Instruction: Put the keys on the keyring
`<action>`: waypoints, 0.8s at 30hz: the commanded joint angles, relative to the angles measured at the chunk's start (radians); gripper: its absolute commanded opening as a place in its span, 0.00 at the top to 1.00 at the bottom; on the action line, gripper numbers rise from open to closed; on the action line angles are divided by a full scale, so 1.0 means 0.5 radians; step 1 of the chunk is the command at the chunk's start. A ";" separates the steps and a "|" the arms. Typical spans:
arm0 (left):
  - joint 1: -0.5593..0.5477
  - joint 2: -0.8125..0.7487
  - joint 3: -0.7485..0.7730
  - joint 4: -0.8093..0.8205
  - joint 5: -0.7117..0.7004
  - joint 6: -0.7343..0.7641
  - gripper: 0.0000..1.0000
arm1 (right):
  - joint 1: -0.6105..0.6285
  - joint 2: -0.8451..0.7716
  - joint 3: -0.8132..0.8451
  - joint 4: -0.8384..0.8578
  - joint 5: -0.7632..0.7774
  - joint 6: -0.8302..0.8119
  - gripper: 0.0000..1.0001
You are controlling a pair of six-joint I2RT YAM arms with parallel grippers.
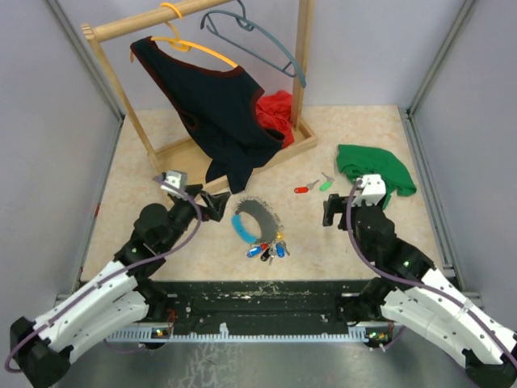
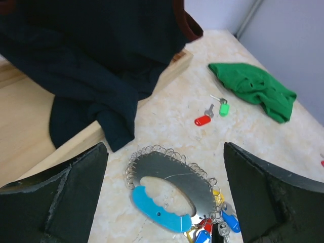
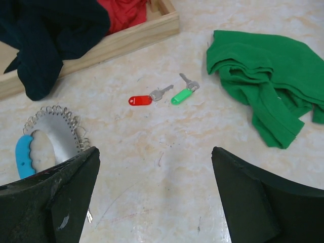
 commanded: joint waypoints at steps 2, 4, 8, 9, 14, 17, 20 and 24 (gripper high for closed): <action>0.008 -0.440 0.057 -0.583 -0.385 -0.172 0.00 | -0.009 -0.239 0.098 -0.083 0.182 0.049 0.08; 0.008 -0.537 0.109 -0.727 -0.408 -0.151 0.00 | -0.009 -0.313 0.106 -0.118 0.204 0.061 0.08; 0.005 -0.648 0.181 -0.797 -0.296 -0.035 0.00 | -0.009 -0.425 0.114 -0.197 0.247 0.087 0.08; 0.005 -0.661 0.186 -0.795 -0.263 -0.023 0.00 | -0.008 -0.442 0.115 -0.213 0.247 0.098 0.08; 0.005 -0.680 0.172 -0.808 -0.214 -0.003 0.00 | -0.008 -0.497 0.109 -0.269 0.244 0.167 0.08; 0.005 -0.687 0.170 -0.829 -0.137 -0.019 0.00 | -0.010 -0.522 0.093 -0.272 0.242 0.195 0.08; 0.005 -0.710 0.159 -0.843 -0.103 0.018 0.00 | -0.008 -0.542 0.062 -0.249 0.221 0.209 0.08; 0.005 -0.741 0.158 -0.857 -0.102 0.009 0.00 | -0.010 -0.544 0.058 -0.252 0.204 0.214 0.07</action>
